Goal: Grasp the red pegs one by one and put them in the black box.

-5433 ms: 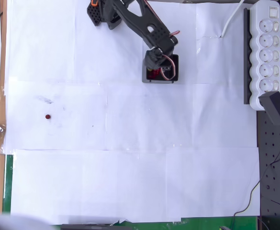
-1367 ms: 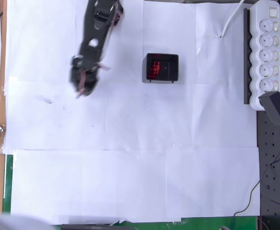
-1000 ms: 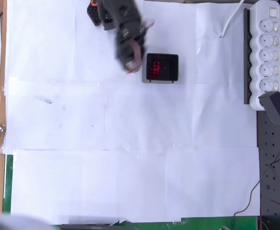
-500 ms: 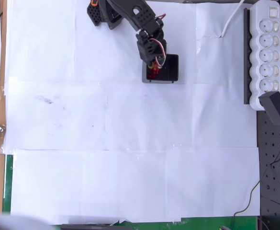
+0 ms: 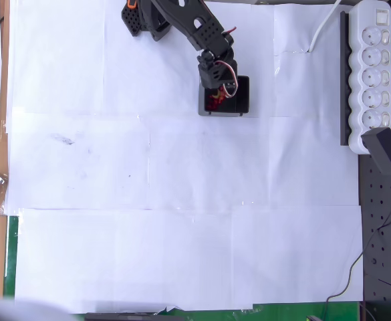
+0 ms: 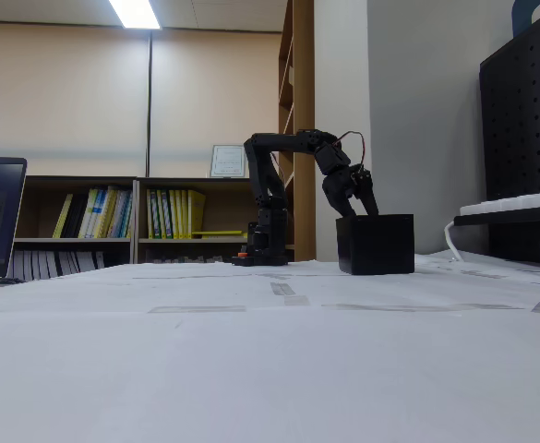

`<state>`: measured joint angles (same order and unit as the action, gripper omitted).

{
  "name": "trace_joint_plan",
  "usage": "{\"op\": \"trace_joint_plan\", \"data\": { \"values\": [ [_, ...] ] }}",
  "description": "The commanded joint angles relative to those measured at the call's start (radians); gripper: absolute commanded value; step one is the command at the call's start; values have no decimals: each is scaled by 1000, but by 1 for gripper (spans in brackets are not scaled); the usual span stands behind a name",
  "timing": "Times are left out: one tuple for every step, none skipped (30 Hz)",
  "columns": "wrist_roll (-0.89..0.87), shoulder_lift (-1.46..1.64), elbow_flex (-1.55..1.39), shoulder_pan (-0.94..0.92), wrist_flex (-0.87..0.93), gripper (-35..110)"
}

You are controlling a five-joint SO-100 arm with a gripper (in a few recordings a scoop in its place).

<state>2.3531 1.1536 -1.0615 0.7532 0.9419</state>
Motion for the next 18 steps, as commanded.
{"op": "trace_joint_plan", "data": {
  "values": [
    [17, -2, -110, -9, 55, 13],
    [17, -6, -137, -17, 78, 13],
    [17, -12, -172, -25, 109, 13],
    [18, -23, -207, -35, 140, 13],
    [20, -44, -244, -48, 173, 13],
    [20, -75, -278, -67, 206, 13],
    [20, -112, -304, -92, 229, 13],
    [14, -153, -314, -121, 245, 13],
    [5, -204, -314, -158, 253, 13],
    [-18, -252, -299, -204, 259, 13],
    [-44, -305, -264, -255, 252, 13],
    [-72, -360, -207, -308, 232, 13],
    [-110, -420, -133, -368, 207, 13],
    [-156, -476, -51, -428, 183, 13],
    [-192, -531, 38, -492, 149, 13],
    [-225, -580, 126, -549, 114, 13],
    [-256, -638, 221, -604, 74, 13],
    [-298, -703, 327, -650, 32, 13]
  ]
}}
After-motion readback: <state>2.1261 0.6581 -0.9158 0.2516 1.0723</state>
